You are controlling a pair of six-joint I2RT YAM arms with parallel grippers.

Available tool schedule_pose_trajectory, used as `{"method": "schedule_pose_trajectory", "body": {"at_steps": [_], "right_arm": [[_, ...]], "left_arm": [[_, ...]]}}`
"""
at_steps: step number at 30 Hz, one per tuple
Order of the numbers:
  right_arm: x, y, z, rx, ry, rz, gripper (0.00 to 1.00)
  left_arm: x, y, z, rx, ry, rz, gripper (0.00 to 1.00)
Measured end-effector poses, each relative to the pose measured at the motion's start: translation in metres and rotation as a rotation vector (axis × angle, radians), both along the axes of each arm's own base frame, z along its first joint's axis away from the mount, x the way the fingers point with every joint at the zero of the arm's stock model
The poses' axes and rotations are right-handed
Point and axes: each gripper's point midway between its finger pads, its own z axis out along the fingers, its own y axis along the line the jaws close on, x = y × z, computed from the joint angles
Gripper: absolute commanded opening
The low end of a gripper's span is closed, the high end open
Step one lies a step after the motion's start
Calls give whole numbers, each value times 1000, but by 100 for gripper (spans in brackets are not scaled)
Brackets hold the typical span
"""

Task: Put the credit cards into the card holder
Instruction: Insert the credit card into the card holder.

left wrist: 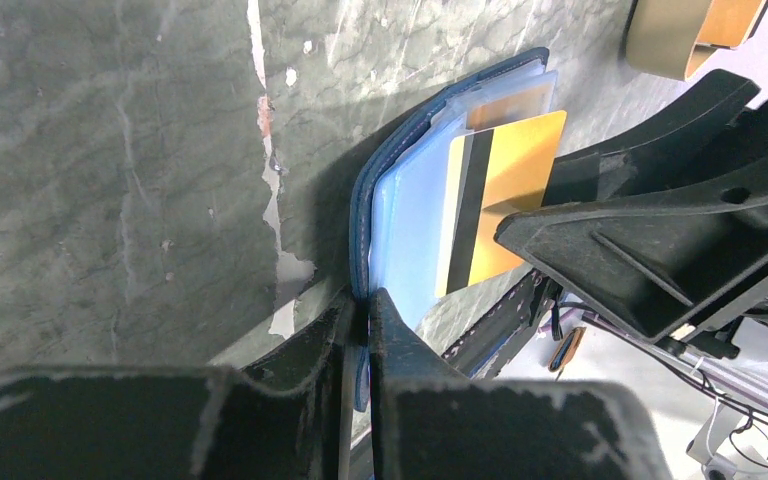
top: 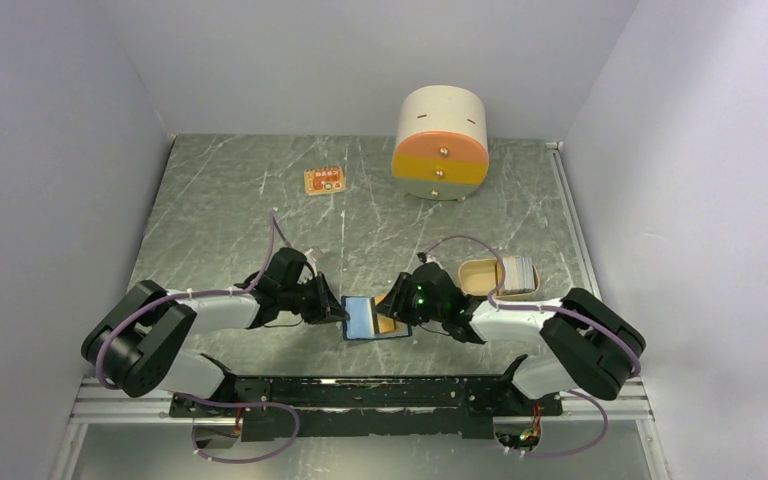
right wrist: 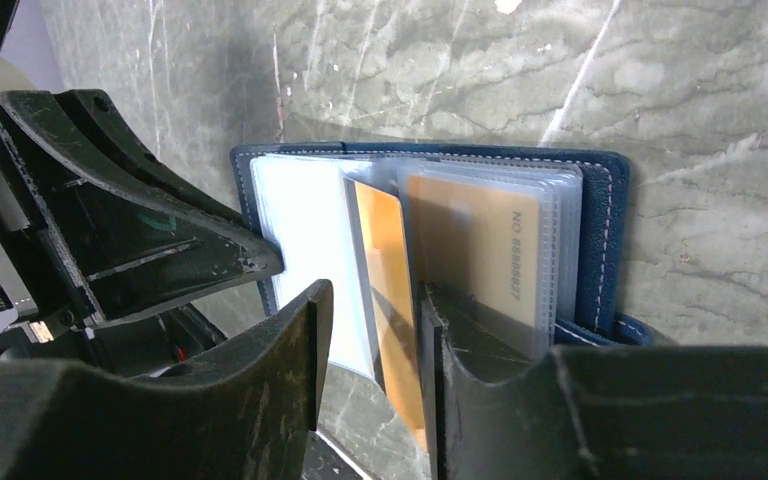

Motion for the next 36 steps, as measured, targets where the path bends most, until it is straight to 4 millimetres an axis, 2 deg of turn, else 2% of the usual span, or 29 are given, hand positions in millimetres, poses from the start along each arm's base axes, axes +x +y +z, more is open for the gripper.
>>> {"method": "schedule_pose_trajectory", "body": {"at_steps": [2,8,17,23,29,36], "right_arm": [[2,-1,3,-27,-3,-2,49],[10,-10,6,-117,-21,-24,52],[6,-14,7,-185,-31,-9,49],[-4,-5,4,-180,-28,30,47],[-4,7,2,-152,-31,57,46],[-3,17,-2,-125,-41,84,45]], "left_arm": [[0,0,0,0,0,0,12],[0,0,0,0,0,-1,12],[-1,0,-1,0,4,-2,11],[-1,0,-3,3,9,-2,14],[-1,0,-3,2,9,-3,14],[-1,-3,1,-19,5,-13,9]]}}
